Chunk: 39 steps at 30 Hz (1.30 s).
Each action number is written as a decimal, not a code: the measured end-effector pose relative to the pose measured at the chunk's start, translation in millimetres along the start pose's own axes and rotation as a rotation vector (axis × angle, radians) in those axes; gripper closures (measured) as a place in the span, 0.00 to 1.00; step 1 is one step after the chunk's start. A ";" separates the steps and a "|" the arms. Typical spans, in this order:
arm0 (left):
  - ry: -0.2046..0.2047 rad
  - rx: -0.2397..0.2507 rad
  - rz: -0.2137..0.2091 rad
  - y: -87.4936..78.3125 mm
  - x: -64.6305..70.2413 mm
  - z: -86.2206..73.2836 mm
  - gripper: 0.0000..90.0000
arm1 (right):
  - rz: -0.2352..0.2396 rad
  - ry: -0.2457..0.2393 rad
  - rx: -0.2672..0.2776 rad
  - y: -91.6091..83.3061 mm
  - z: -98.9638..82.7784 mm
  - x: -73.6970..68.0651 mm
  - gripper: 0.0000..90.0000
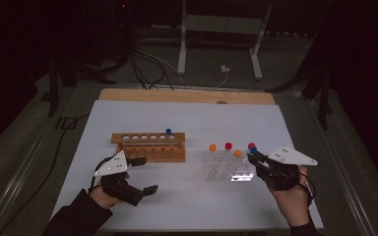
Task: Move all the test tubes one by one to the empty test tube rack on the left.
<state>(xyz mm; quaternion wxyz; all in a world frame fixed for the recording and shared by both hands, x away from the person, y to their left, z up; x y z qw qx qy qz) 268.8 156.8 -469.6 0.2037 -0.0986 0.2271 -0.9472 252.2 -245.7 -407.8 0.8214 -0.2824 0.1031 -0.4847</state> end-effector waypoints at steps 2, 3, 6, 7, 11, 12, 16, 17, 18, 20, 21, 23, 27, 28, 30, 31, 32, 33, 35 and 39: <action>0.003 -0.004 0.000 0.2 0.6 0.0 0.01 | 0.029 -0.007 -0.002 3.3 1.5 -6.5 0.86; 0.005 -0.004 0.000 0.3 0.7 0.1 0.01 | 0.039 -0.011 -0.004 4.5 1.8 -8.8 0.86; 0.004 -0.002 -0.002 0.1 1.3 1.0 0.01 | 0.079 -0.020 -0.008 9.1 3.3 -18.4 0.86; 0.005 -0.002 -0.004 0.0 1.4 1.4 0.01 | 0.093 -0.026 -0.010 10.3 3.9 -21.8 0.86; 0.008 -0.003 -0.008 0.5 3.1 2.5 0.01 | 0.143 -0.048 -0.014 15.1 6.2 -36.9 0.86; 0.013 -0.005 -0.009 0.5 3.5 2.7 0.01 | 0.154 -0.057 -0.018 16.6 6.5 -40.7 0.86; 0.016 -0.009 -0.015 0.8 6.6 3.4 0.01 | 0.200 -0.074 -0.030 23.3 7.1 -53.9 0.86; 0.018 -0.009 -0.019 0.7 6.9 3.9 0.01 | 0.211 -0.082 -0.035 25.1 7.0 -56.9 0.86; 0.016 -0.008 -0.022 0.7 7.4 4.5 0.01 | 0.218 -0.088 -0.040 27.0 6.9 -60.2 0.86; 0.019 -0.007 -0.027 0.9 8.3 5.8 0.01 | 0.233 -0.102 -0.050 31.0 6.3 -66.5 0.86; 0.021 -0.008 -0.028 0.8 8.8 6.1 0.01 | 0.240 -0.107 -0.054 33.0 6.0 -69.4 0.86; 0.023 -0.006 -0.032 0.8 10.3 7.1 0.01 | 0.256 -0.115 -0.059 36.5 5.3 -74.3 0.86; 0.024 -0.009 -0.040 1.4 12.3 9.9 0.01 | 0.285 -0.134 -0.070 43.9 3.6 -85.4 0.86; 0.023 -0.009 -0.042 2.0 13.1 10.7 0.01 | 0.289 -0.143 -0.075 45.9 3.2 -88.5 0.86; 0.023 -0.010 -0.047 3.1 14.9 12.5 0.01 | 0.305 -0.151 -0.081 49.7 2.4 -94.7 0.86; 0.025 -0.011 -0.050 3.8 16.0 13.3 0.01 | 0.311 -0.159 -0.087 51.4 2.0 -97.6 0.86; 0.030 -0.014 -0.056 4.5 17.2 14.2 0.01 | 0.318 -0.163 -0.091 53.3 1.6 -100.5 0.86; 0.034 -0.016 -0.057 5.0 18.0 15.0 0.01 | 0.324 -0.169 -0.094 55.3 1.1 -103.5 0.86; 0.039 -0.015 -0.066 6.9 20.4 17.1 0.01 | 0.336 -0.180 -0.102 59.2 0.1 -109.2 0.86; 0.029 -0.001 -0.080 10.8 24.6 20.9 0.02 | 0.356 -0.199 -0.113 64.6 -1.0 -119.6 0.86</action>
Point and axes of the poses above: each handheld gripper's, and its own axes: y roughly forward along the jaws, z roughly out of its top, x roughly to its right, the point moved 2 cm from there along y, roughly forward along the jaws, and after that the axes turned 6 degrees about -x, right-handed, at the moved point
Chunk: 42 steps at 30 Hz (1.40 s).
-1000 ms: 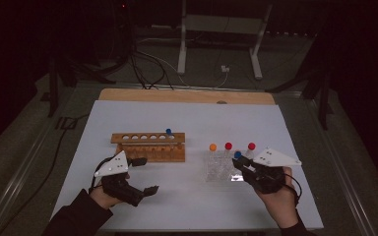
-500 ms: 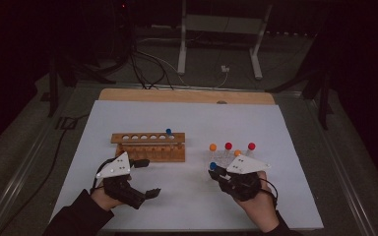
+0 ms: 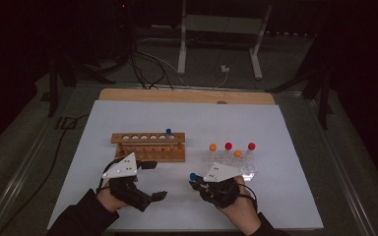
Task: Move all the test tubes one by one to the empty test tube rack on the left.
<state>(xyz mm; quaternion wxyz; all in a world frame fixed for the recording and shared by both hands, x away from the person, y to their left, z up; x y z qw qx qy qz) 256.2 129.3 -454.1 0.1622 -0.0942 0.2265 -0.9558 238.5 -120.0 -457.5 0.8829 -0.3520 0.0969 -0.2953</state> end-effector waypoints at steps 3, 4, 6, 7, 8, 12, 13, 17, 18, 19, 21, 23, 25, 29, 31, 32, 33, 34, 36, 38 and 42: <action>-0.005 0.007 -0.005 2.8 2.5 1.9 0.05 | 0.009 -0.010 0.000 3.2 1.6 -4.5 0.86; -0.007 0.013 -0.005 3.8 3.4 2.8 0.05 | 0.014 -0.013 -0.001 4.5 2.0 -6.0 0.86; -0.002 0.013 0.002 6.0 5.2 4.9 0.08 | 0.023 -0.018 -0.005 7.2 2.4 -8.7 0.86; 0.000 0.010 0.011 7.4 6.0 6.0 0.09 | 0.025 -0.024 -0.006 8.3 2.6 -9.7 0.86; 0.001 0.012 0.006 8.7 6.5 6.9 0.12 | 0.029 -0.024 -0.008 9.1 2.9 -10.7 0.86; 0.002 0.016 -0.002 16.6 9.2 9.7 0.19 | 0.037 -0.027 -0.007 10.4 4.2 -13.4 0.86; -0.002 0.022 -0.007 18.9 10.0 10.5 0.21 | 0.038 -0.029 -0.007 10.9 4.3 -14.0 0.86; 0.009 0.030 -0.007 24.3 12.3 12.1 0.33 | 0.040 -0.033 -0.010 12.1 4.2 -14.7 0.86; 0.005 0.038 -0.011 25.4 12.6 12.6 0.37 | 0.041 -0.030 -0.010 12.2 4.2 -14.7 0.86; 0.004 0.042 -0.010 26.4 12.6 13.0 0.40 | 0.040 -0.032 -0.010 12.1 4.3 -14.8 0.86; 0.006 0.045 -0.008 28.4 12.9 13.5 0.46 | 0.042 -0.032 -0.011 11.6 4.5 -14.9 0.86; 0.009 0.045 -0.020 30.7 13.1 13.8 0.55 | 0.039 -0.033 -0.011 11.6 4.4 -14.8 0.86; 0.013 0.042 -0.025 33.2 13.7 13.9 0.59 | 0.039 -0.030 -0.010 11.3 4.5 -14.4 0.86; 0.019 0.037 -0.019 37.6 14.4 13.7 0.68 | 0.040 -0.031 -0.009 10.8 4.7 -14.4 0.86; 0.021 0.029 -0.023 39.1 14.1 13.7 0.72 | 0.040 -0.032 -0.012 11.1 4.5 -14.7 0.86; 0.026 0.025 -0.020 39.9 14.5 13.6 0.73 | 0.042 -0.032 -0.012 11.2 4.5 -14.8 0.86; 0.028 0.018 -0.023 40.6 14.7 13.5 0.74 | 0.042 -0.032 -0.012 11.1 4.6 -15.1 0.86; 0.028 0.014 -0.026 41.4 15.0 13.5 0.77 | 0.041 -0.033 -0.010 10.8 4.8 -15.2 0.86; 0.033 0.011 -0.021 42.7 15.7 13.3 0.80 | 0.042 -0.033 -0.009 10.3 4.9 -15.0 0.86; 0.036 0.012 -0.020 43.1 15.6 13.3 0.83 | 0.041 -0.033 -0.009 10.1 5.0 -14.7 0.86; 0.046 0.006 -0.012 42.7 15.5 13.9 0.85 | 0.041 -0.032 -0.007 10.2 4.7 -14.3 0.86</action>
Point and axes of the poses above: each handheld gripper's, and its own axes: y roughly forward along the jaws, z roughly out of its top, x roughly to its right, the point moved 2 cm from there along y, roughly forward along the jaws, and after that the axes turned 6 degrees about -x, right-handed, at the moved point
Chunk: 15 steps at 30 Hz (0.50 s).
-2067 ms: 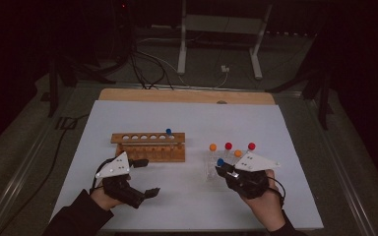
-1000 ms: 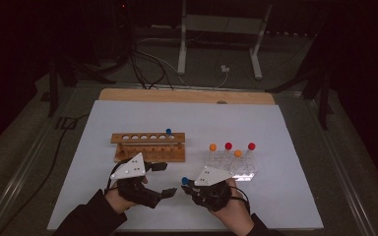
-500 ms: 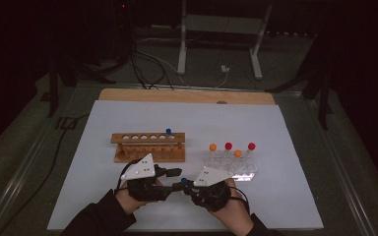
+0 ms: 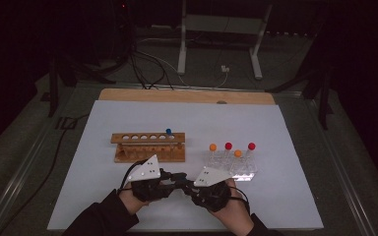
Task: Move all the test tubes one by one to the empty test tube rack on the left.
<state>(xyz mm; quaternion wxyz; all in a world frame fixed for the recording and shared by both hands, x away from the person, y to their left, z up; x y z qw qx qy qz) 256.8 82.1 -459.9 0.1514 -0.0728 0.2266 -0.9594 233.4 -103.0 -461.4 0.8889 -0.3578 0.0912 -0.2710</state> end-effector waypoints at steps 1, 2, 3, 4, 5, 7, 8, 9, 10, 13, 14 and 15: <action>0.006 0.001 0.005 -0.2 0.2 0.1 0.85 | 0.002 0.000 0.000 0.0 0.0 0.1 0.86; 0.013 0.001 0.009 -0.4 0.6 0.3 0.85 | 0.002 0.000 0.002 -0.1 0.0 0.2 0.86; 0.021 -0.003 0.011 -0.6 0.9 0.5 0.86 | 0.004 0.001 0.004 -0.1 0.1 0.2 0.86; 0.023 -0.002 0.012 -0.6 1.2 0.7 0.86 | 0.004 0.000 0.003 -0.1 0.1 0.0 0.85; 0.024 0.000 0.012 -0.9 1.2 0.9 0.86 | 0.007 -0.002 0.005 -0.2 0.0 0.2 0.85; 0.031 0.004 0.021 -2.2 1.2 1.1 0.86 | 0.006 -0.005 0.011 -0.8 -0.2 0.5 0.83; 0.033 0.005 0.023 -2.7 1.4 1.3 0.86 | 0.002 -0.002 0.017 -1.6 -0.4 0.9 0.78; 0.042 0.005 0.033 -3.6 1.7 1.4 0.86 | -0.001 -0.001 0.017 -2.0 -0.5 1.5 0.76; 0.044 0.003 0.038 -4.7 1.6 1.7 0.86 | -0.006 0.001 0.021 -2.7 -0.7 2.1 0.74; 0.055 -0.004 0.062 -9.7 -0.5 3.4 0.86 | -0.019 0.009 0.039 -6.3 -1.1 5.0 0.65; 0.052 0.002 0.069 -12.6 -2.2 4.3 0.86 | -0.022 0.012 0.044 -7.8 -1.1 6.3 0.63; 0.050 0.008 0.077 -15.9 -4.2 5.4 0.86 | -0.022 0.020 0.055 -9.5 -1.1 7.7 0.60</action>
Point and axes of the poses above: each handheld gripper's, and its own axes: y roughly forward along the jaws, z roughly out of its top, x roughly to its right, the point moved 2 cm from there along y, roughly forward along the jaws, and after that the axes turned 6 degrees about -x, right-handed, at the moved point
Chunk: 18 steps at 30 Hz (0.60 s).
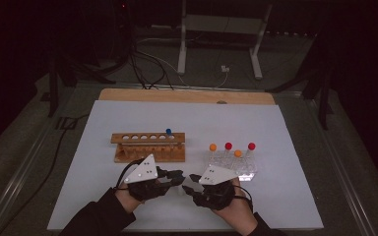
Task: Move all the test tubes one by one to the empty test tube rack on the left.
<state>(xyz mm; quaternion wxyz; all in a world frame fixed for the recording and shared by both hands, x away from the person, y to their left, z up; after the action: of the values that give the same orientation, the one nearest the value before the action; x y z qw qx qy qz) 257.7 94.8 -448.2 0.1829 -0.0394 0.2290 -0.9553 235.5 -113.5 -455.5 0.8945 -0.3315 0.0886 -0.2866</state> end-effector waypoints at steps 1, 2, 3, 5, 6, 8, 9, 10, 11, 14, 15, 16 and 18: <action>-0.002 0.008 0.012 -3.0 -2.3 0.8 0.86 | 0.002 0.007 0.008 -1.5 0.3 1.2 0.56; -0.006 0.015 0.023 -5.8 -4.8 1.6 0.86 | 0.002 0.008 0.013 -2.5 0.3 2.2 0.53; -0.009 0.019 0.031 -8.3 -7.4 2.3 0.86 | 0.001 0.008 0.018 -3.6 0.3 2.7 0.51; -0.013 0.019 0.051 -11.7 -12.6 3.9 0.86 | 0.007 0.014 0.034 -5.3 0.1 3.8 0.43; -0.012 0.017 0.061 -13.2 -15.0 4.7 0.86 | 0.003 0.016 0.035 -5.6 0.1 4.0 0.37; -0.010 0.013 0.082 -16.0 -20.2 6.6 0.86 | -0.001 0.019 0.040 -6.2 0.2 4.2 0.29; -0.010 0.012 0.090 -17.5 -23.1 7.6 0.86 | -0.006 0.022 0.044 -6.6 0.3 4.0 0.24; -0.010 0.012 0.099 -19.0 -26.0 8.6 0.86 | -0.009 0.023 0.050 -7.1 0.5 3.8 0.21; -0.008 0.012 0.109 -20.4 -28.8 9.6 0.86 | -0.013 0.021 0.052 -7.9 0.9 3.7 0.18; -0.013 0.015 0.135 -25.3 -37.8 12.8 0.86 | -0.025 0.031 0.056 -9.2 1.8 4.4 0.11; -0.011 0.016 0.143 -26.3 -40.0 13.7 0.86 | -0.029 0.034 0.055 -9.3 1.9 4.8 0.09; -0.011 0.016 0.154 -28.1 -43.4 15.4 0.86 | -0.029 0.037 0.057 -9.6 1.9 5.2 0.07; -0.010 0.020 0.174 -31.3 -48.9 18.9 0.86 | -0.029 0.039 0.062 -10.1 2.0 6.0 0.04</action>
<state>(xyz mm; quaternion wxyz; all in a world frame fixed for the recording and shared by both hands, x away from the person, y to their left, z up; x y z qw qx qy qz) 295.8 130.6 -416.8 0.2666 -0.0223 0.2211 -0.9378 236.5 -122.1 -447.3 0.8982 -0.2992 0.0925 -0.3085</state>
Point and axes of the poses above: each handheld gripper's, and its own axes: y roughly forward along the jaws, z roughly out of its top, x roughly to its right, the point moved 2 cm from there along y, roughly forward along the jaws, and after that the axes turned 6 degrees about -x, right-handed, at the moved point
